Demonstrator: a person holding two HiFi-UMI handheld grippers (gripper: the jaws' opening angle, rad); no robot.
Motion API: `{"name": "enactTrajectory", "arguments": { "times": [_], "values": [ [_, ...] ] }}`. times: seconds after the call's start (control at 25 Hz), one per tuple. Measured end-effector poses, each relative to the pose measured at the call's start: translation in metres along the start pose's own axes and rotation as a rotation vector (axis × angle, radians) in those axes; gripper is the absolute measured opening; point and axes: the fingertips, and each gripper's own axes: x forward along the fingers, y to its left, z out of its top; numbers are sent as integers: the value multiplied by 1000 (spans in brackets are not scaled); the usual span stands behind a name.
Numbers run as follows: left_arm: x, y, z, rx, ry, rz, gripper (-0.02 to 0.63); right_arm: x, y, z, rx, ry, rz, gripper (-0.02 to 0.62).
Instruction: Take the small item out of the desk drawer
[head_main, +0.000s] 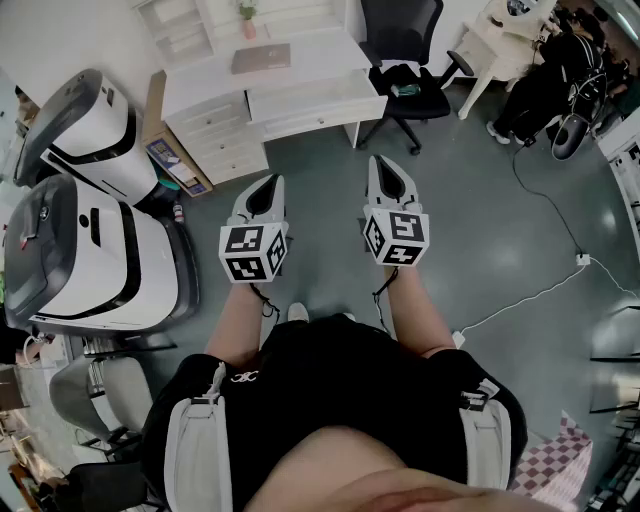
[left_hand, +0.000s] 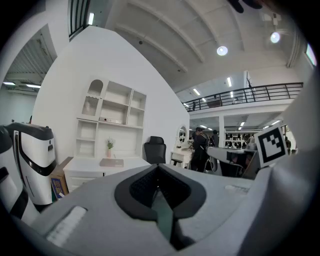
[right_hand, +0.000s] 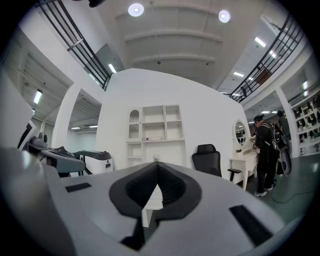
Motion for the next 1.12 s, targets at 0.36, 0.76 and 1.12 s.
{"name": "enactTrajectory", "arguments": {
  "times": [0.36, 0.76, 1.12],
  "values": [
    [-1, 10, 3, 2, -7, -11, 14, 5, 8, 4, -11, -23, -31, -3],
    [12, 45, -2, -10, -2, -60, 14, 29, 34, -5, -28, -3, -55, -3],
    [26, 90, -7, 11, 0, -107, 14, 51, 55, -16, -20, -7, -137, -3]
  ]
}}
